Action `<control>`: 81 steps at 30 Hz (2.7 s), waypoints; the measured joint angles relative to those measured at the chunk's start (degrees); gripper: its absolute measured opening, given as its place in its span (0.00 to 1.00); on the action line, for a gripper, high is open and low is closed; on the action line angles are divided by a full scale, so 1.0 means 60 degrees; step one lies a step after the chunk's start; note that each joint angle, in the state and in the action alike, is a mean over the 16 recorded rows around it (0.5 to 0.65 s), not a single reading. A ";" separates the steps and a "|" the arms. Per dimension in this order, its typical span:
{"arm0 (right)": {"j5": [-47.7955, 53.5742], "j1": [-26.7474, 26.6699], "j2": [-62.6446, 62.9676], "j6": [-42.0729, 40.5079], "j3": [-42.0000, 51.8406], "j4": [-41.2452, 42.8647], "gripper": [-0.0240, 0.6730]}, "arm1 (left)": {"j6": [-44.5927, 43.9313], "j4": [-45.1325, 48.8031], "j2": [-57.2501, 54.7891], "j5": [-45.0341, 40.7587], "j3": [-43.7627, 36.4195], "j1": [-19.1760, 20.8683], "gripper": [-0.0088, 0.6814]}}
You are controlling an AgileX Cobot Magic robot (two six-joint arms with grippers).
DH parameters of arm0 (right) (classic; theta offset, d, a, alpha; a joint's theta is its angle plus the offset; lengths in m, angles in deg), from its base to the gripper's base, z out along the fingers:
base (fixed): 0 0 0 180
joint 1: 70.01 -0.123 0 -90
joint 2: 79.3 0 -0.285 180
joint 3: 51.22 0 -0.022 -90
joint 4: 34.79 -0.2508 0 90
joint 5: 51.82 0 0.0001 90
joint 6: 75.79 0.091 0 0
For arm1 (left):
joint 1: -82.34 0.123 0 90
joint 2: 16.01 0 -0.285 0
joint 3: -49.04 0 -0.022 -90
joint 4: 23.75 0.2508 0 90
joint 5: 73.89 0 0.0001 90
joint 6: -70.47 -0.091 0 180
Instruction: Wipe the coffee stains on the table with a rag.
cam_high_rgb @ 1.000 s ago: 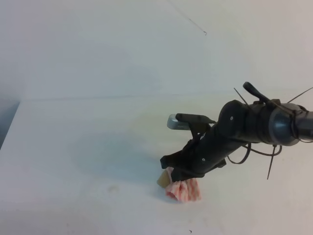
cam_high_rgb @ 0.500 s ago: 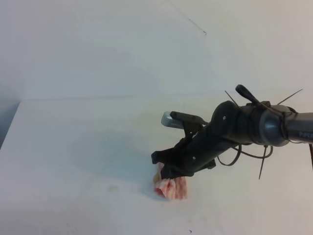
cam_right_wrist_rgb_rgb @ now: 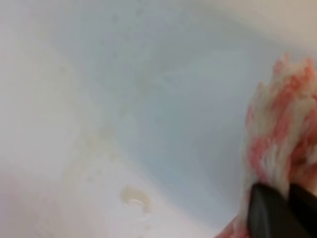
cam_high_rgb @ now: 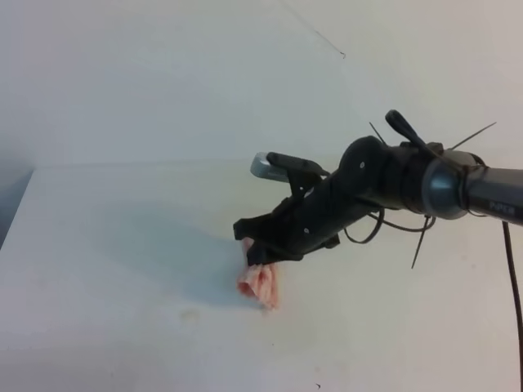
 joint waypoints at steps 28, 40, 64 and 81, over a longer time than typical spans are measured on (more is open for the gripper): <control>0.1503 -0.0039 -0.0610 0.2000 -0.1013 0.3725 0.03 | 0.0002 0.0000 0.0000 0.0000 0.0000 0.0000 0.03; 0.2562 0.0732 0.0816 0.2555 -0.0840 0.6524 0.03 | 0.0002 0.0000 0.0000 0.0000 0.0000 0.0000 0.02; -0.0114 0.2103 0.5927 0.2552 0.4318 0.7949 0.24 | 0.0001 0.0000 0.0000 0.0020 -0.0026 0.0000 0.01; -0.0308 0.2116 0.6975 0.1920 0.4459 0.7556 0.29 | 0.0002 0.0000 0.0000 0.0000 0.0000 0.0000 0.01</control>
